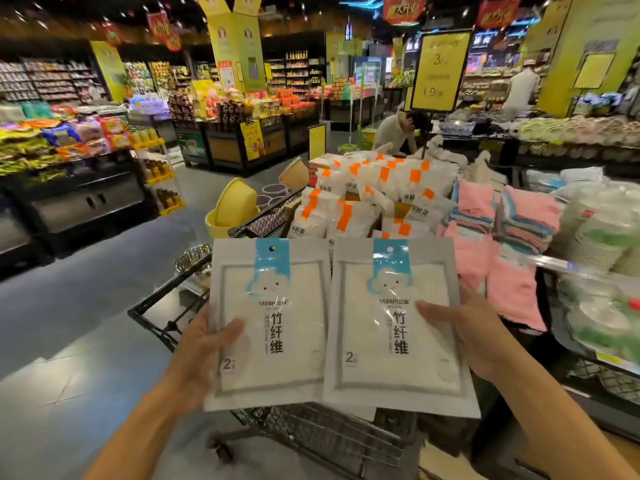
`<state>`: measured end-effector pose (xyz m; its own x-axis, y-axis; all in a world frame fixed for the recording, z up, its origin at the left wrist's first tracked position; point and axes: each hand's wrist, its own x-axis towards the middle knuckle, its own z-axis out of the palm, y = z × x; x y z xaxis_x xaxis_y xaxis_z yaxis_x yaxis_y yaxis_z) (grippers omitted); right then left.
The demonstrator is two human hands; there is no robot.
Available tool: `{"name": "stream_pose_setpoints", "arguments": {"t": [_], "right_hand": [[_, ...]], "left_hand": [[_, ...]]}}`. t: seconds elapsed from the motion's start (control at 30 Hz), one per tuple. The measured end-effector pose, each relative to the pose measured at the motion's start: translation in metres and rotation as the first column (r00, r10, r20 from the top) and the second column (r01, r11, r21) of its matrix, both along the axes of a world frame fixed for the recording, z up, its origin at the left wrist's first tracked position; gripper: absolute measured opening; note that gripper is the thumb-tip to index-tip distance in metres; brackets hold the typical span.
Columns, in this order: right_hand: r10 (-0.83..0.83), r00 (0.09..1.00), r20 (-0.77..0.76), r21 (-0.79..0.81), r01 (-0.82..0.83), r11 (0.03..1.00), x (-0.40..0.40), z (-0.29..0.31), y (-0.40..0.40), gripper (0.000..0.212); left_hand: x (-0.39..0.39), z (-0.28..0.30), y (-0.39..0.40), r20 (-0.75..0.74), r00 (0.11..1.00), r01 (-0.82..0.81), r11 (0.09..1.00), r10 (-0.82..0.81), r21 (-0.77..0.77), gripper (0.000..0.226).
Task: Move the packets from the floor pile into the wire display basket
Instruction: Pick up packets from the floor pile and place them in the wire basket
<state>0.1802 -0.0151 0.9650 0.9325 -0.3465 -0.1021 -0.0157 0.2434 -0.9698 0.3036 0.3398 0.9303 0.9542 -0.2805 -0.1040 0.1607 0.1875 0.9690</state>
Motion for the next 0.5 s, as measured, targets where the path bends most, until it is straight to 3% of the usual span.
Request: {"name": "stream_pose_setpoints", "arguments": {"t": [0.23, 0.5], "right_hand": [[0.018, 0.999, -0.045, 0.079, -0.015, 0.997, 0.076, -0.031, -0.036, 0.047], [-0.04, 0.989, -0.146, 0.12, 0.058, 0.991, 0.142, -0.064, -0.059, 0.042]], "left_hand": [[0.066, -0.021, -0.034, -0.046, 0.998, -0.046, 0.992, 0.052, 0.117, 0.036], [0.145, -0.053, -0.057, -0.122, 0.993, 0.016, 0.994, -0.003, 0.111, 0.035]]}}
